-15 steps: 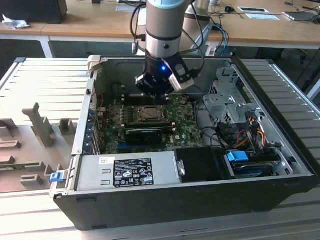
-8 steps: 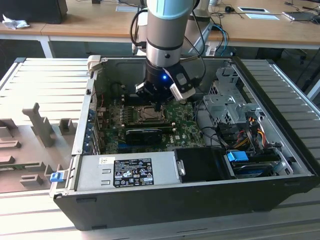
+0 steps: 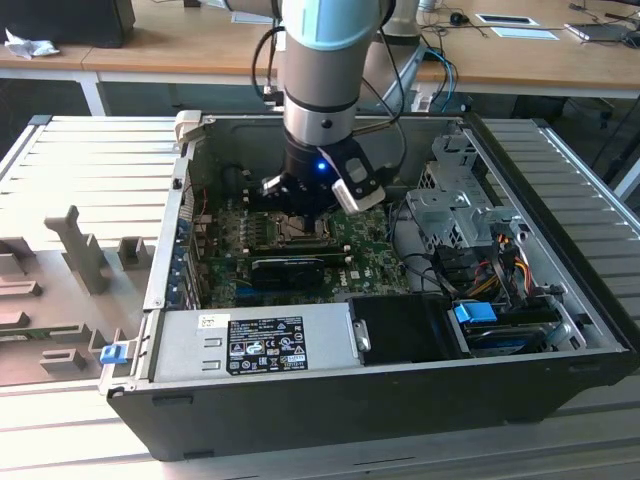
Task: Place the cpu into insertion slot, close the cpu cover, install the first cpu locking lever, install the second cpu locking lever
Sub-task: 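Install the second cpu locking lever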
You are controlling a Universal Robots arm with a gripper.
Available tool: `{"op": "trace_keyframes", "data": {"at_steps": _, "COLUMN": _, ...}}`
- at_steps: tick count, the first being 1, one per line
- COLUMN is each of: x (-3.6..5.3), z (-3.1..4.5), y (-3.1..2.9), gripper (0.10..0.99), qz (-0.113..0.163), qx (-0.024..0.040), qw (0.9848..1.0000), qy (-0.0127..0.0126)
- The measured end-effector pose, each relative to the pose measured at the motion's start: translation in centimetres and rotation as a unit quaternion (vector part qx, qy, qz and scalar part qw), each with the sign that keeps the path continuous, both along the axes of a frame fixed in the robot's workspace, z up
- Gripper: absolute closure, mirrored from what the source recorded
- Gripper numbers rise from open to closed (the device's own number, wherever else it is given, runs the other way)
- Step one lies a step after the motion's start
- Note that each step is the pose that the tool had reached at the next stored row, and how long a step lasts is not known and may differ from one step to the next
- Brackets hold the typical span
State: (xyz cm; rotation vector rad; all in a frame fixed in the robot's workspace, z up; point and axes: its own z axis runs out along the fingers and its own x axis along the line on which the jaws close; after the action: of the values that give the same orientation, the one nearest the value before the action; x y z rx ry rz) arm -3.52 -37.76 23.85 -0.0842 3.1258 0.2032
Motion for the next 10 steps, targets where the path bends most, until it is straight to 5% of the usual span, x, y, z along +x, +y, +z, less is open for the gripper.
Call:
{"op": "trace_keyframes", "data": {"at_steps": 3, "x": -1.20, "z": -0.12, "y": -0.21, "gripper": 0.980, "qz": 0.000, "qx": 0.0007, "qw": 1.0000, "qy": 0.0000}}
{"op": "trace_keyframes", "data": {"at_steps": 10, "x": -2.21, "z": -1.58, "y": -0.25, "gripper": 0.980, "qz": 0.004, "qx": 0.0011, "qw": 1.0000, "qy": 0.0000}}
